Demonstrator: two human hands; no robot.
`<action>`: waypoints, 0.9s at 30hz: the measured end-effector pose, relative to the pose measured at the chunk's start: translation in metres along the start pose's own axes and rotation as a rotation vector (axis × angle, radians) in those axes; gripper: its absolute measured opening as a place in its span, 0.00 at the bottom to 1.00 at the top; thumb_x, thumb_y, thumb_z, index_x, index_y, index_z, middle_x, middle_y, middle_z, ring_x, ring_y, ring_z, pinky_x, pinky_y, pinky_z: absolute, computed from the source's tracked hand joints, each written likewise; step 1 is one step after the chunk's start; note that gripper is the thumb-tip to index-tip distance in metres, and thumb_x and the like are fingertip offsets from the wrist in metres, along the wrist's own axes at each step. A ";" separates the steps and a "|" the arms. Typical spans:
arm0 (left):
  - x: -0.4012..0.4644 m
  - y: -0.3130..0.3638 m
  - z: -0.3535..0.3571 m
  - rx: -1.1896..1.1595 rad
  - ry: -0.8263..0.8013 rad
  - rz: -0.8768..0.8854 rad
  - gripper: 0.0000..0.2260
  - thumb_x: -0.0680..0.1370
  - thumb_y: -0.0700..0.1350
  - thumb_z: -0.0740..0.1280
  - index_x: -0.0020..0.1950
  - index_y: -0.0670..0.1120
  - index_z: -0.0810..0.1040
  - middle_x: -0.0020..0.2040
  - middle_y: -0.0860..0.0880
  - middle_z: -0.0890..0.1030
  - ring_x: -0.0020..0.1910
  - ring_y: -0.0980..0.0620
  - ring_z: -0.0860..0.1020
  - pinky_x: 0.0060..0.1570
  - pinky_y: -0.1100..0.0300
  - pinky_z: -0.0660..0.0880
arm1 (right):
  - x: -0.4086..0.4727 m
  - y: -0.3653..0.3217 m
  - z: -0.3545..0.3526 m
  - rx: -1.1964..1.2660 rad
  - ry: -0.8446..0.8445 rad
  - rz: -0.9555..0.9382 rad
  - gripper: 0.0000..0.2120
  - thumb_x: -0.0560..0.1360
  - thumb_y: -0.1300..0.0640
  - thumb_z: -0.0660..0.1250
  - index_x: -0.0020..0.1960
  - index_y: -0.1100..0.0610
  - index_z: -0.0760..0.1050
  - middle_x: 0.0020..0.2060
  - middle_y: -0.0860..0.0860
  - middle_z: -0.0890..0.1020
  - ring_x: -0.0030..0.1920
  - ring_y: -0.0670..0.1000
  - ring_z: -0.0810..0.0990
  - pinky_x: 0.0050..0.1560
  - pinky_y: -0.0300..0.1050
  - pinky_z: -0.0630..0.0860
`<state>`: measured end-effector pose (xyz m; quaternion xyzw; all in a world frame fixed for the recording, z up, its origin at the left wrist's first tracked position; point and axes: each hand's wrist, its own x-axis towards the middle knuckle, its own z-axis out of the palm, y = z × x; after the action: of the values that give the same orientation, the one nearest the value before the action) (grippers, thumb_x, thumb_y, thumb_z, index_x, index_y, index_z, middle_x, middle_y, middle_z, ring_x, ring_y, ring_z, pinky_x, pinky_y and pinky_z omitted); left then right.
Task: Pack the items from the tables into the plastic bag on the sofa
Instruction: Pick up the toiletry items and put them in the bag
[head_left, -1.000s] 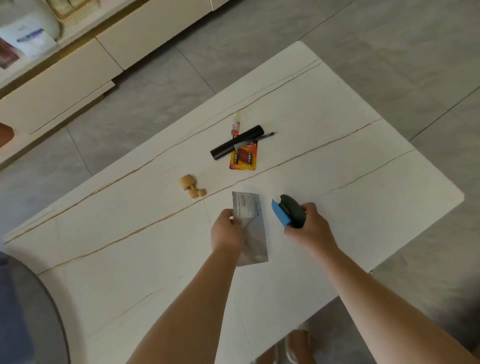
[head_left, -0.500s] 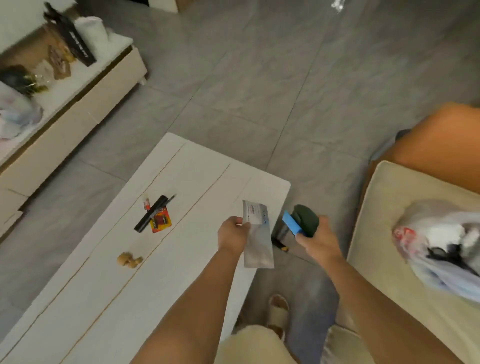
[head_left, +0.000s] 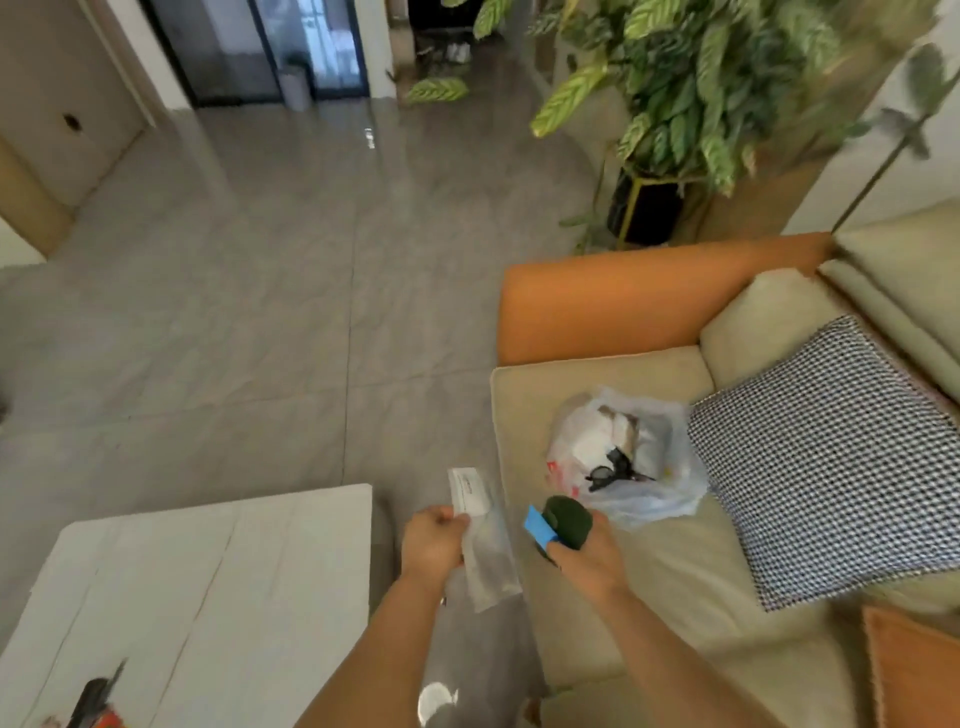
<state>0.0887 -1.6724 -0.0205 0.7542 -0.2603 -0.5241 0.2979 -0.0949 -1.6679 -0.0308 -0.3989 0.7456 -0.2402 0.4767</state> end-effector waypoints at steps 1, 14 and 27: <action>0.000 0.010 0.017 0.002 -0.033 0.010 0.04 0.77 0.38 0.66 0.49 0.38 0.79 0.45 0.36 0.81 0.38 0.41 0.79 0.32 0.54 0.78 | 0.009 0.002 -0.016 0.020 0.022 0.026 0.25 0.69 0.65 0.73 0.63 0.64 0.68 0.54 0.58 0.78 0.52 0.56 0.77 0.50 0.43 0.72; 0.034 0.084 0.195 0.212 -0.268 0.028 0.09 0.79 0.39 0.63 0.57 0.38 0.75 0.46 0.41 0.77 0.39 0.45 0.75 0.32 0.58 0.75 | 0.110 0.043 -0.125 0.205 0.251 0.260 0.23 0.68 0.62 0.71 0.60 0.57 0.67 0.43 0.56 0.78 0.45 0.60 0.81 0.47 0.59 0.81; 0.177 0.102 0.308 0.557 -0.291 0.104 0.16 0.79 0.39 0.58 0.31 0.45 0.69 0.34 0.44 0.74 0.33 0.47 0.75 0.36 0.55 0.76 | 0.256 0.055 -0.111 0.172 0.358 0.282 0.27 0.70 0.62 0.69 0.65 0.53 0.62 0.49 0.53 0.75 0.51 0.58 0.80 0.49 0.59 0.81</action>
<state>-0.1551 -1.9217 -0.1434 0.7097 -0.4717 -0.5191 0.0661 -0.2732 -1.8502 -0.1570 -0.2000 0.8433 -0.3009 0.3978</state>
